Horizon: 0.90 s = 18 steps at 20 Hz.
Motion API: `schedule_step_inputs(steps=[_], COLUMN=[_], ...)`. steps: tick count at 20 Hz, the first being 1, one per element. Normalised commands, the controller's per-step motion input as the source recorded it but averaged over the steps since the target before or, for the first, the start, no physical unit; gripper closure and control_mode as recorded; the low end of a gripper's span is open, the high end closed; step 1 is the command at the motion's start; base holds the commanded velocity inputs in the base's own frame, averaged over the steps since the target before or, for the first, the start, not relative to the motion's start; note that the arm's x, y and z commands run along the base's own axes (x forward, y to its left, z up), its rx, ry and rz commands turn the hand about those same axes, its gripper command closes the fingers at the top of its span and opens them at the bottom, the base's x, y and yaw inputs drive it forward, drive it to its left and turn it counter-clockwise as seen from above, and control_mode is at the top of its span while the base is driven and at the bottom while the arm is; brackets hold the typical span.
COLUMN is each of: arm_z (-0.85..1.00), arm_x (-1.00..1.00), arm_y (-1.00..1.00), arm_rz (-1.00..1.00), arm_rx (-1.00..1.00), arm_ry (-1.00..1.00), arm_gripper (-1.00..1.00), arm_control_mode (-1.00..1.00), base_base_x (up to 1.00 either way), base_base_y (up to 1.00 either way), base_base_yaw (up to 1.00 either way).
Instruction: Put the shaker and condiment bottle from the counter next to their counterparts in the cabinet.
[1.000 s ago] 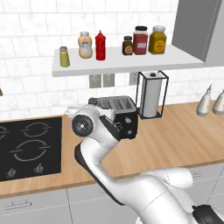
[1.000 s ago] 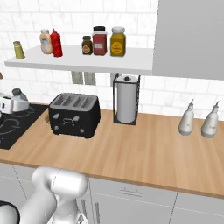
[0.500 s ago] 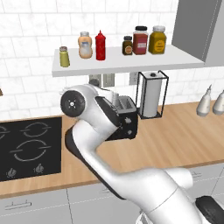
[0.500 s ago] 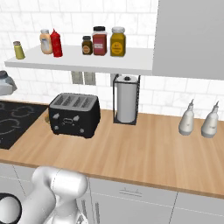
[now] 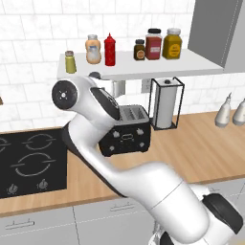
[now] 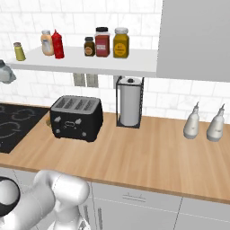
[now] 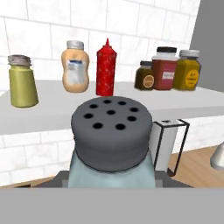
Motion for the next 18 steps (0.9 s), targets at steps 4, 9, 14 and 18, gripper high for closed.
schedule_step_inputs(steps=[4, 9, 14, 18], arm_z=[0.79, 0.75, 0.32, 0.16], arm_x=[0.04, -0.03, 0.37, 0.39], arm_y=[-0.02, -0.01, -0.21, -0.34], arm_rz=[0.00, 0.00, 0.00, 0.06], arm_rx=[-0.02, 0.00, 0.00, 0.03], arm_ry=[0.00, 0.00, 0.10, 0.19], arm_gripper=[1.00, 1.00, 1.00, 1.00], arm_control_mode=[-1.00, -1.00, -1.00, -1.00], base_base_x=[0.00, 0.00, 0.00, 0.00], base_base_y=[0.00, 0.00, 0.00, 0.00], base_base_yaw=[0.00, 0.00, 0.00, 0.00])
